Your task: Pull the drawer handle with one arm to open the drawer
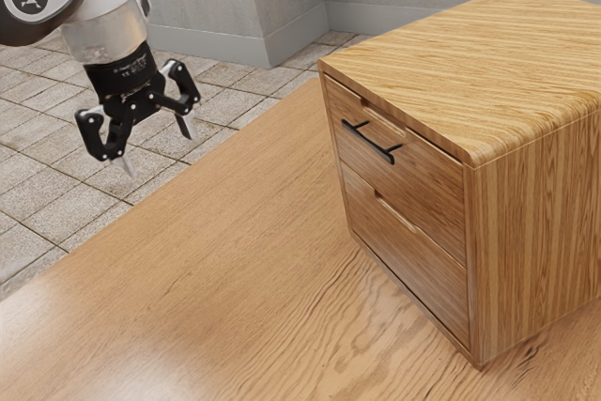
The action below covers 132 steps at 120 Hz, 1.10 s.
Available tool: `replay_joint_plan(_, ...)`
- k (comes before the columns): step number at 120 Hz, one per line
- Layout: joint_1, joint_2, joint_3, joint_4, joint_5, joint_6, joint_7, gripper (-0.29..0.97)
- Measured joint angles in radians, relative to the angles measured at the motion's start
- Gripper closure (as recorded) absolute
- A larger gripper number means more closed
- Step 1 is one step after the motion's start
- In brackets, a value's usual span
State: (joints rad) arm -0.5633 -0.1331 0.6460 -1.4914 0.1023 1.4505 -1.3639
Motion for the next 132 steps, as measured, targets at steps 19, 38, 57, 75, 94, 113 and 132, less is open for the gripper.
replay_joint_plan(19, 0.000, 0.000, 0.000, 0.000, 0.000, -0.001, -0.082, 0.00)
replay_joint_plan(38, 0.003, -0.010, -0.020, 0.152, -0.010, -0.037, -0.142, 0.00)
replay_joint_plan(57, -0.015, -0.100, -0.285, 0.248, -0.004, -0.056, -0.170, 0.00)
replay_joint_plan(75, -0.014, -0.503, -0.421, -0.299, 0.023, 0.153, -0.192, 0.00)
replay_joint_plan(94, -0.014, -0.537, -0.459, -0.505, 0.030, 0.410, -0.210, 0.00)
replay_joint_plan(113, 0.027, -0.357, -0.463, -0.487, -0.042, 0.624, -0.223, 0.00)
replay_joint_plan(132, 0.052, -0.270, -0.463, -0.432, -0.100, 0.748, -0.232, 0.00)
